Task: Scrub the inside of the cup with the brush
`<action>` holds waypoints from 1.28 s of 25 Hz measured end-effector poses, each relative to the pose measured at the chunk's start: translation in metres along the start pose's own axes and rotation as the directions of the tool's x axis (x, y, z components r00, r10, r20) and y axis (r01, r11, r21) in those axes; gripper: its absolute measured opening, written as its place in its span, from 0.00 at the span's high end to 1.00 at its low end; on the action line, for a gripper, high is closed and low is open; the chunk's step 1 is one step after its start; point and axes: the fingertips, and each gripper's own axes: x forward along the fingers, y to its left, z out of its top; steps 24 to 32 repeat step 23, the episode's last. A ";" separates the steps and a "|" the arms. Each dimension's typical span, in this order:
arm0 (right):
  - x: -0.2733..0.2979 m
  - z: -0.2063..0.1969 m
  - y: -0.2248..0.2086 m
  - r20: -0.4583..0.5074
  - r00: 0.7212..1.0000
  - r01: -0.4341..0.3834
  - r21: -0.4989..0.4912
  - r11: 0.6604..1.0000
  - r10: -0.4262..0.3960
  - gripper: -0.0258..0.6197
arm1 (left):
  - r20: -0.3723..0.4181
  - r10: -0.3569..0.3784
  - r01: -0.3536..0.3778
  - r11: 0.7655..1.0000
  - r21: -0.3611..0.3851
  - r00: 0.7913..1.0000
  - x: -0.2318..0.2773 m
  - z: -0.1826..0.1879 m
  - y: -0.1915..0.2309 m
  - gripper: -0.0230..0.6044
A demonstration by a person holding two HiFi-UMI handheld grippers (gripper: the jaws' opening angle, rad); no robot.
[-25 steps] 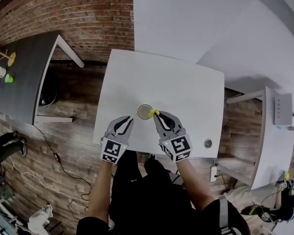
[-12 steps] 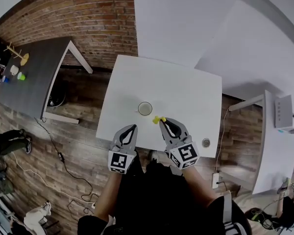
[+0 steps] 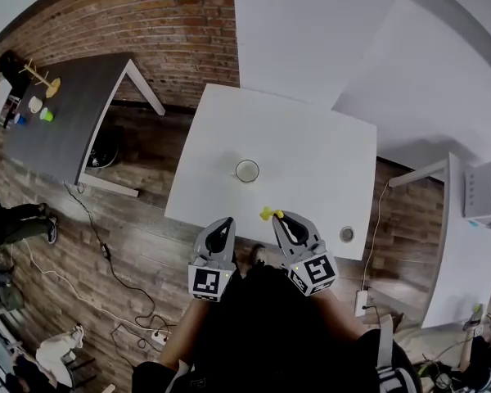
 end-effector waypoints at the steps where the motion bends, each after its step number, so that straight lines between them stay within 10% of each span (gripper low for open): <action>1: -0.001 0.000 0.001 0.001 1.000 -0.003 -0.002 1.000 0.003 0.91 | 0.003 0.000 0.000 1.000 -0.001 1.000 -0.002 0.001 0.000 0.96; 32: -0.010 0.007 0.007 0.012 1.000 -0.013 -0.014 1.000 0.013 0.91 | 0.014 -0.029 0.029 0.999 0.020 0.999 -0.001 0.002 -0.018 0.96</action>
